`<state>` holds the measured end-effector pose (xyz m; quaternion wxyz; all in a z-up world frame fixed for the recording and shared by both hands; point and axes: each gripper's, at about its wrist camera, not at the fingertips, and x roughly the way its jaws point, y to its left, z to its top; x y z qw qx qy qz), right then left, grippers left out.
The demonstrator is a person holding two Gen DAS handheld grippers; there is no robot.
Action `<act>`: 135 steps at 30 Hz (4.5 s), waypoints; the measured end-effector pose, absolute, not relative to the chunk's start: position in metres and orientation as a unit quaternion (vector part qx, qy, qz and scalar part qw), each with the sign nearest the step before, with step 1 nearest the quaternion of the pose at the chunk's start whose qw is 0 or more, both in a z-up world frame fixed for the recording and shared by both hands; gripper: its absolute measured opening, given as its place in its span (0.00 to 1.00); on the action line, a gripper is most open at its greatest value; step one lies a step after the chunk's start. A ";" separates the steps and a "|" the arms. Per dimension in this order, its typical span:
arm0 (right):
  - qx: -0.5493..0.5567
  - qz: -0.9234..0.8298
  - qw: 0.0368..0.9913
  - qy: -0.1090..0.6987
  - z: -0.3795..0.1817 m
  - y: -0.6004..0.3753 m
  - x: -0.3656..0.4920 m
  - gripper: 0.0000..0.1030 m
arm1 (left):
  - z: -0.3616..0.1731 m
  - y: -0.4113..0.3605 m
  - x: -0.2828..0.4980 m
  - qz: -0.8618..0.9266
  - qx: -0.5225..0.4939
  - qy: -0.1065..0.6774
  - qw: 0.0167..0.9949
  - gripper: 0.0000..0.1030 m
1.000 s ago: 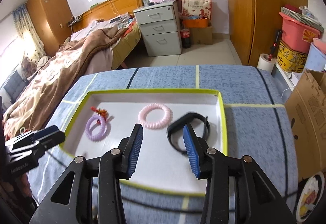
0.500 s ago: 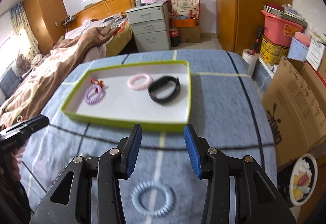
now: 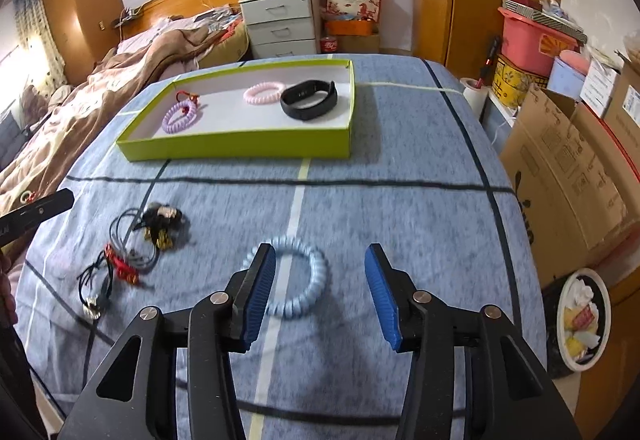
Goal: Organize jewelry
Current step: 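Move the right tool to the light blue coil tie and grasp it, then lift the light blue coil tie with the right tool while the left tool grasps the gray bear keychain, then carry the coil tie in the right tool while the left carries the bear keychain to the tray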
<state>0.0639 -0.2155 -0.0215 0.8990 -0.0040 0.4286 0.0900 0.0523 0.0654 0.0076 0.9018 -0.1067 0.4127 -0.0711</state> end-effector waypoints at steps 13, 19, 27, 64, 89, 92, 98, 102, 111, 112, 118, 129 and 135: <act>-0.020 0.082 0.887 0.454 -0.041 -0.207 0.068 0.47 | -0.011 0.059 0.032 -0.090 -0.110 0.434 0.890 0.50; -0.020 0.078 0.889 0.451 -0.042 -0.205 0.064 0.45 | -0.009 0.058 0.032 -0.095 -0.110 0.432 0.890 0.50; -0.014 0.077 0.891 0.447 -0.041 -0.208 0.062 0.10 | -0.002 0.037 0.040 -0.109 -0.083 0.427 0.894 0.50; 0.038 0.113 0.893 0.434 -0.035 -0.220 0.062 0.09 | -0.018 -0.040 0.088 -0.136 0.004 0.455 0.880 0.32; 0.059 0.116 0.898 0.421 -0.027 -0.227 0.059 0.09 | 0.004 -0.013 0.086 -0.144 -0.057 0.418 0.895 0.14; 0.064 0.119 0.899 0.418 -0.024 -0.227 0.060 0.09 | 0.009 -0.007 0.087 -0.147 -0.073 0.413 0.896 0.14; 0.067 0.121 0.901 0.412 -0.017 -0.223 0.064 0.09 | 0.020 0.002 0.090 -0.135 -0.071 0.400 0.904 0.14; 0.074 0.125 0.903 0.403 -0.008 -0.218 0.072 0.09 | 0.023 0.007 0.099 -0.129 -0.066 0.400 0.905 0.14; 0.075 0.124 0.909 0.391 0.010 -0.201 0.113 0.09 | 0.030 0.020 0.128 -0.118 -0.066 0.395 0.909 0.14; 0.077 0.125 0.909 0.391 0.011 -0.199 0.119 0.09 | 0.030 0.022 0.131 -0.115 -0.067 0.395 0.909 0.14; 0.070 0.123 0.905 0.401 0.007 -0.184 0.158 0.09 | 0.025 0.027 0.157 -0.107 -0.065 0.403 0.907 0.14; 0.072 0.119 0.894 0.427 -0.013 -0.175 0.199 0.09 | 0.006 0.037 0.192 -0.085 -0.062 0.424 0.900 0.14; 0.066 0.120 0.889 0.436 -0.019 -0.171 0.209 0.09 | -0.003 0.041 0.203 -0.079 -0.065 0.433 0.895 0.14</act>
